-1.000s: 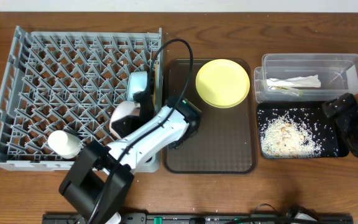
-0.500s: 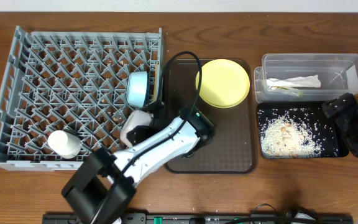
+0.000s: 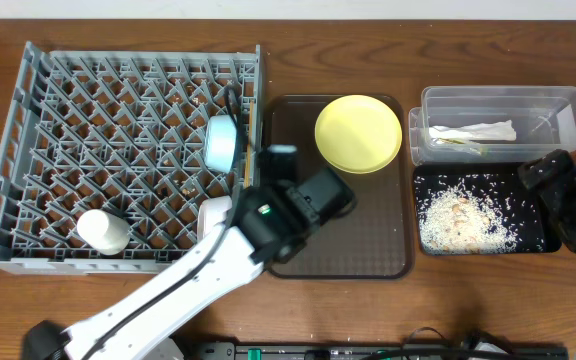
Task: Sort waste into correct bins and load items into the dishwasher
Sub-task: 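Release the bowl and move the left gripper to the yellow plate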
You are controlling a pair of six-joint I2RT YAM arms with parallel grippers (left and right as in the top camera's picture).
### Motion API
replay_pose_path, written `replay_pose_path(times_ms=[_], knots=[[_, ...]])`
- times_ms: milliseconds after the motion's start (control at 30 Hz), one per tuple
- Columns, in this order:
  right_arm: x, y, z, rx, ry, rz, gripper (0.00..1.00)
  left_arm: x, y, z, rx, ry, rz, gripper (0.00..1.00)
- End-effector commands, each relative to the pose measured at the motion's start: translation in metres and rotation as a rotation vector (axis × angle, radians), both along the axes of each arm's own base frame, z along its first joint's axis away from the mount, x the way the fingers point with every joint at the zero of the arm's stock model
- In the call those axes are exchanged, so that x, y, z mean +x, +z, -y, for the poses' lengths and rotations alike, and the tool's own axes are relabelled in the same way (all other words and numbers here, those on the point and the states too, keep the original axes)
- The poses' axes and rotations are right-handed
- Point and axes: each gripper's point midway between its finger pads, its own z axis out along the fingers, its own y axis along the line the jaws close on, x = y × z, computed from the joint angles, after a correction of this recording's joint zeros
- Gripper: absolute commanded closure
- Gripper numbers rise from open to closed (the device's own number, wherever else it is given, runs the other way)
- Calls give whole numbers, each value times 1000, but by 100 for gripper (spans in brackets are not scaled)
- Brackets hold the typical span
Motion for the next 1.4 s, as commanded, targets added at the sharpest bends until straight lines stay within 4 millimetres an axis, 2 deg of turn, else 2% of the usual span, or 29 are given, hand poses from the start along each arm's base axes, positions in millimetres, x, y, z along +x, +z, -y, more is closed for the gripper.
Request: replay_pose_path(times_ms=[0, 67, 133, 200, 300, 367, 533, 633, 867, 967, 1100, 1233, 1367], knots=[[0, 2, -1, 6, -5, 9, 1, 0, 30, 55, -116, -394, 29, 35], [0, 2, -1, 6, -5, 9, 1, 10, 42, 78, -203, -442, 86, 37], [-1, 2, -1, 6, -5, 8, 1, 26, 44, 88, -233, -430, 129, 38], [0, 2, -1, 6, -5, 9, 1, 48, 37, 91, -245, -394, 149, 38], [0, 2, -1, 6, -5, 9, 1, 77, 15, 97, -290, -368, 122, 42], [0, 2, -1, 6, -5, 9, 1, 95, -9, 104, -341, -366, 73, 43], [0, 2, -1, 6, -5, 9, 1, 116, -63, 106, -435, -309, -72, 46], [0, 2, -1, 6, -5, 9, 1, 118, -81, 105, -446, -297, -118, 48], [0, 2, -1, 6, -5, 9, 1, 117, -81, 105, -446, -298, -122, 37], [0, 2, -1, 6, -5, 9, 1, 114, -84, 103, -438, -294, -137, 25], [0, 2, -1, 6, -5, 9, 1, 110, -85, 101, -430, -290, -153, 25], [0, 2, -1, 6, -5, 9, 1, 107, -73, 99, -424, -314, -136, 28], [-1, 1, 1, -3, -11, 3, 1, 102, -46, 90, -414, -329, -90, 29]])
